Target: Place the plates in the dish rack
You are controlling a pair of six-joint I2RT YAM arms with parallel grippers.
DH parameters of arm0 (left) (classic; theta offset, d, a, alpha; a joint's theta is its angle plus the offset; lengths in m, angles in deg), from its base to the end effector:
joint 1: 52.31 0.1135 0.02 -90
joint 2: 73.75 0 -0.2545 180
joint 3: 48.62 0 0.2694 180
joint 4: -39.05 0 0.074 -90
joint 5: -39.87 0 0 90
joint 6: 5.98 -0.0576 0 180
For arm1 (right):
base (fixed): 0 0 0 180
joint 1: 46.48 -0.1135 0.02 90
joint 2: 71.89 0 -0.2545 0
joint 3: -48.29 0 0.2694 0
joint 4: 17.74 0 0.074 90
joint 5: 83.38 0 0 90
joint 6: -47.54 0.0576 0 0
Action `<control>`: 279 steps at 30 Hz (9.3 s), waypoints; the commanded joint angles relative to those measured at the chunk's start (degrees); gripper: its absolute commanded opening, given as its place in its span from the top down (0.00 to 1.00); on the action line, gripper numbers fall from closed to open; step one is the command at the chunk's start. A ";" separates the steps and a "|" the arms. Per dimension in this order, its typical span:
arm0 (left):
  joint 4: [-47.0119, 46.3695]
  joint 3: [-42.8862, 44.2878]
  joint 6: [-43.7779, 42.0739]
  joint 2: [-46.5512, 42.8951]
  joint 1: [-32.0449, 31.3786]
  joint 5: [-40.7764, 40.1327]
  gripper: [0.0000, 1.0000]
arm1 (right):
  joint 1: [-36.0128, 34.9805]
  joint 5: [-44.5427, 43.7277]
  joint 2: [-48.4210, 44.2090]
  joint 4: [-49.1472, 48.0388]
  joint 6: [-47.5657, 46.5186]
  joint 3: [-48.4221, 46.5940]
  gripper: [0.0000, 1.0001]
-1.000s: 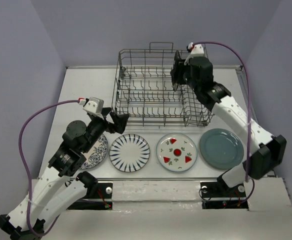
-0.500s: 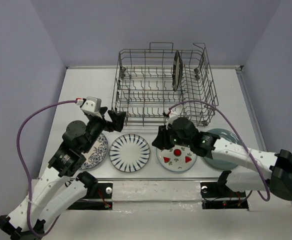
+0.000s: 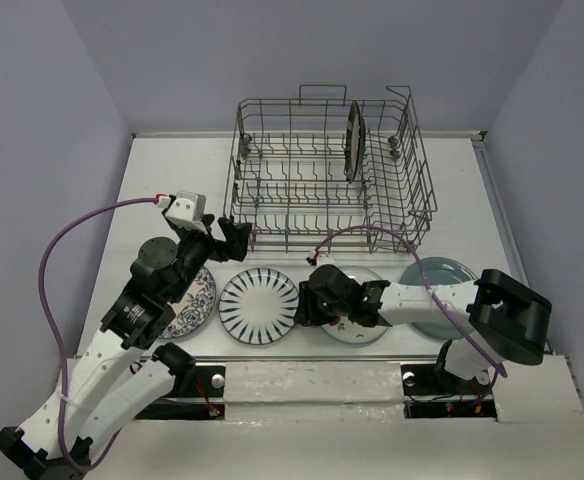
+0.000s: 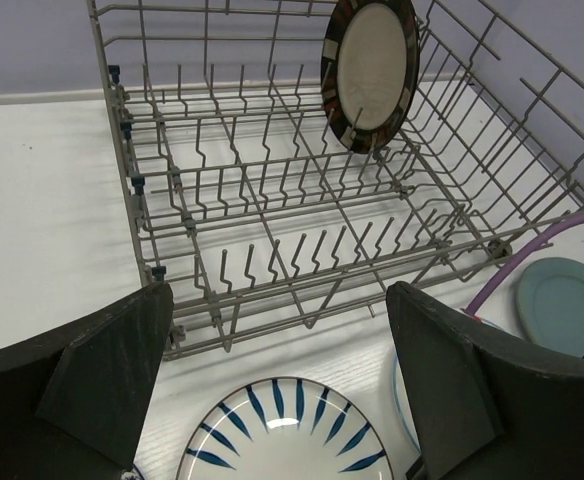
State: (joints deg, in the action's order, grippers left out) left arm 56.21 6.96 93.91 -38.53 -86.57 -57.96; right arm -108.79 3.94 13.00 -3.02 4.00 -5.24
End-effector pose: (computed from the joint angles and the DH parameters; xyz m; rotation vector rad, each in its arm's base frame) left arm 0.1660 -0.1036 0.3613 0.2152 1.5222 -0.5121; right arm 0.1504 0.2809 0.1320 -0.3270 2.5228 0.7992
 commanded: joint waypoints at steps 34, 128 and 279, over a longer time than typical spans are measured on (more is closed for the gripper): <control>-3.06 -0.36 0.57 0.11 0.86 6.16 0.01 | -0.27 -8.49 -16.05 0.70 7.33 1.99 0.93; 0.54 -4.30 4.70 -5.95 16.16 15.40 0.01 | 28.20 4.64 -10.19 5.09 -20.08 -42.20 0.93; -21.63 -21.89 29.57 11.66 -17.96 5.20 0.94 | 28.20 24.91 -33.73 -2.99 -21.49 2.07 0.14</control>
State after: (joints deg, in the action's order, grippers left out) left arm 35.64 -16.55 122.94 -17.70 -107.29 -54.77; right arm -80.31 26.37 -17.65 -2.37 -16.74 -4.74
